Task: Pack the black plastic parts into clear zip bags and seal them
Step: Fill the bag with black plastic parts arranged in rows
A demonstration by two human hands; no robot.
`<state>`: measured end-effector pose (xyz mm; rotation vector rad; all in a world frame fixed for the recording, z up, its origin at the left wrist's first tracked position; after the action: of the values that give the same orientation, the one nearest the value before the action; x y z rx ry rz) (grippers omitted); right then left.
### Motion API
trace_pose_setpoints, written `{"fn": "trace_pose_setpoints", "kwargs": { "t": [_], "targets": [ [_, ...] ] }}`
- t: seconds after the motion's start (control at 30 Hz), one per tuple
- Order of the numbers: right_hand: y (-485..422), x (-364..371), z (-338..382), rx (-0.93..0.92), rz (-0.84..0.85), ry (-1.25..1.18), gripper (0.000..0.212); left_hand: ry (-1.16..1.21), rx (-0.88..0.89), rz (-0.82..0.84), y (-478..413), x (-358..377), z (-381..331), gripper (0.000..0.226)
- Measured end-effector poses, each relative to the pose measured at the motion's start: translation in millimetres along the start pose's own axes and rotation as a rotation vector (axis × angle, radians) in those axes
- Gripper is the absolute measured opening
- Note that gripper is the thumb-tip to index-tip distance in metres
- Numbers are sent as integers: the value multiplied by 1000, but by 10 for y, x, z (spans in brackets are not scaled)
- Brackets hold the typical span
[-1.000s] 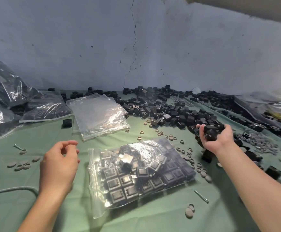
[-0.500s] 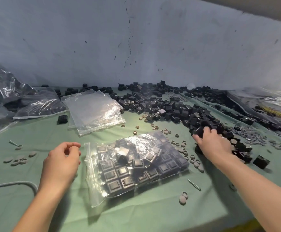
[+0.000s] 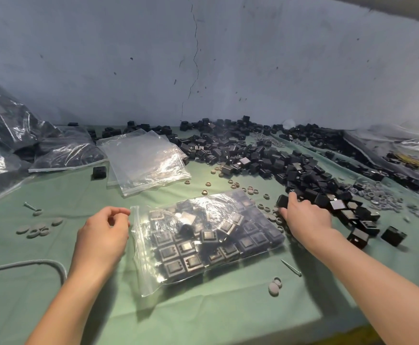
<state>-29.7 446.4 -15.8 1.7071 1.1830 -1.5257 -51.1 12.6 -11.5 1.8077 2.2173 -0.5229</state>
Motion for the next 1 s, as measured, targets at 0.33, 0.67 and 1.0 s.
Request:
{"fn": "trace_pose_setpoints", "kwargs": {
  "t": [0.33, 0.67, 1.0],
  "targets": [
    [342, -688, 91, 71, -51, -672, 45, 243, 94, -27, 195, -54, -408, 25],
    [1554, -1269, 1510, -396, -162, -1377, 41, 652, -8, 499, 999, 595, -731, 55],
    [1566, -1113, 1669, -345, -57, -1593, 42, 652, -96, 413, 854, 399, -467, 48]
  ]
}}
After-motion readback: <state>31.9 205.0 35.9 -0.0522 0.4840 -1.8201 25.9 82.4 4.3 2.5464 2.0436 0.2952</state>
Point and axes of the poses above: each hand's wrist, its own y-axis away from the middle knuckle, its own x-axis out of the palm, z = x × y, the point moved 7 cm from there along -y, towards the middle knuckle, and after that the axes turned 3 degrees about z, right-handed, at the moved point
